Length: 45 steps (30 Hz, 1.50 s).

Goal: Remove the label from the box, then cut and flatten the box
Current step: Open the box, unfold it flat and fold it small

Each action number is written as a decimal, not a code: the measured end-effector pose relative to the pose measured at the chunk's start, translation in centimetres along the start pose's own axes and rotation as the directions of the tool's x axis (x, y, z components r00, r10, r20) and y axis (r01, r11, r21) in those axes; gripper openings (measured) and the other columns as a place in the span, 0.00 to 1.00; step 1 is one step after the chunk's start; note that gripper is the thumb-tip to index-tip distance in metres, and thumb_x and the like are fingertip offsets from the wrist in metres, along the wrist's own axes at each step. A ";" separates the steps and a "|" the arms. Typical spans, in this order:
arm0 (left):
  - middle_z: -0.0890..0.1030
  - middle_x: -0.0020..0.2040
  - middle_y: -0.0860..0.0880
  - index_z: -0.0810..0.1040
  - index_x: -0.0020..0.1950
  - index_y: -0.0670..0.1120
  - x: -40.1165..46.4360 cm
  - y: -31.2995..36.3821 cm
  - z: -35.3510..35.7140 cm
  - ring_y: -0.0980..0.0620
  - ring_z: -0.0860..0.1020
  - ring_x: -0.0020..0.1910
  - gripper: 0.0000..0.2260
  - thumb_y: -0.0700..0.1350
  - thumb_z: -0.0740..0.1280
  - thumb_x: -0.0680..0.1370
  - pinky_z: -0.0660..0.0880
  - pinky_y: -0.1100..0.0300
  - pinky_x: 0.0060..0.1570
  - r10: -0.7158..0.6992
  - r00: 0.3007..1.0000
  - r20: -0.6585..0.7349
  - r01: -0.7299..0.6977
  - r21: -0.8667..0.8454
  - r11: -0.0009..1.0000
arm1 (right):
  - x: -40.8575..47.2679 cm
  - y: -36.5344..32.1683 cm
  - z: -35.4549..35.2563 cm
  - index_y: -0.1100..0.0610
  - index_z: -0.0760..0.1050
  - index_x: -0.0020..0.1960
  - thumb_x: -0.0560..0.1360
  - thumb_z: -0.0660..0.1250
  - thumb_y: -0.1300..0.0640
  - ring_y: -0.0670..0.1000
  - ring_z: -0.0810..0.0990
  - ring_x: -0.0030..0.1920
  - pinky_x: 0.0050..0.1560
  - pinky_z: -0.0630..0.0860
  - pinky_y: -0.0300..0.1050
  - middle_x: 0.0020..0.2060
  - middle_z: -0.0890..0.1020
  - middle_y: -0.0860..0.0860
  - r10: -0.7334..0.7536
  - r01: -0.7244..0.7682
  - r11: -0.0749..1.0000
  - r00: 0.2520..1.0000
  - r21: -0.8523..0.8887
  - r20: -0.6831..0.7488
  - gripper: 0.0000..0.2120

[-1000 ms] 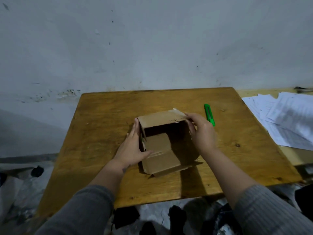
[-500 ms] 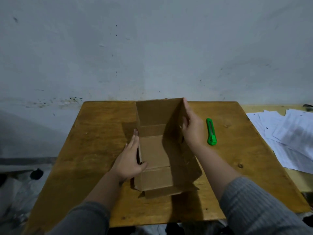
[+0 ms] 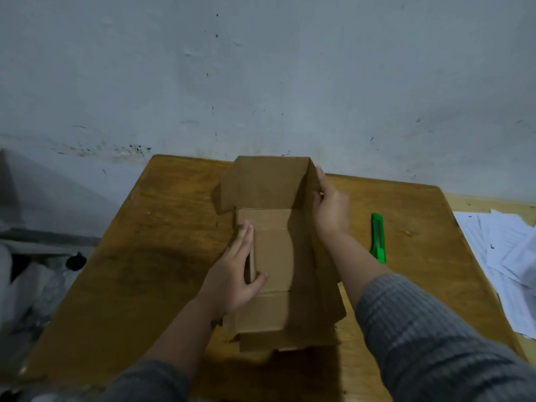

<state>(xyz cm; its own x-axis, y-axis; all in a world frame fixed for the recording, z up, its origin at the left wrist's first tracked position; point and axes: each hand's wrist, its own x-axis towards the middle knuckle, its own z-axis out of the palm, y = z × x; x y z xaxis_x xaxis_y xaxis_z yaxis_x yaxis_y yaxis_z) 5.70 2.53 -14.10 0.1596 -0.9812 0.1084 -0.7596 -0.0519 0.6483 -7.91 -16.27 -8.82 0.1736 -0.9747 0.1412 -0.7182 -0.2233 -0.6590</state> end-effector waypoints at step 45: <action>0.32 0.77 0.46 0.34 0.77 0.44 -12.2 1.5 -1.1 0.47 0.30 0.75 0.32 0.60 0.43 0.81 0.31 0.34 0.68 -0.168 0.981 0.097 0.026 0.793 0.609 | -24.2 1.7 0.2 0.38 0.32 0.73 0.67 0.39 0.23 0.63 0.35 0.74 0.65 0.32 0.74 0.76 0.35 0.53 0.169 0.292 0.702 0.818 -0.650 0.550 0.40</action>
<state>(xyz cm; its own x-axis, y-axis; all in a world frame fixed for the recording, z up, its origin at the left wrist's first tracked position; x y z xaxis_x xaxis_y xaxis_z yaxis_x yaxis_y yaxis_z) 3.34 14.60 -13.59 0.2236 -0.9717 -0.0757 -0.9581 -0.2049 -0.2000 -13.23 6.95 -13.47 0.3909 -0.8278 -0.4025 -0.8914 -0.4494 0.0586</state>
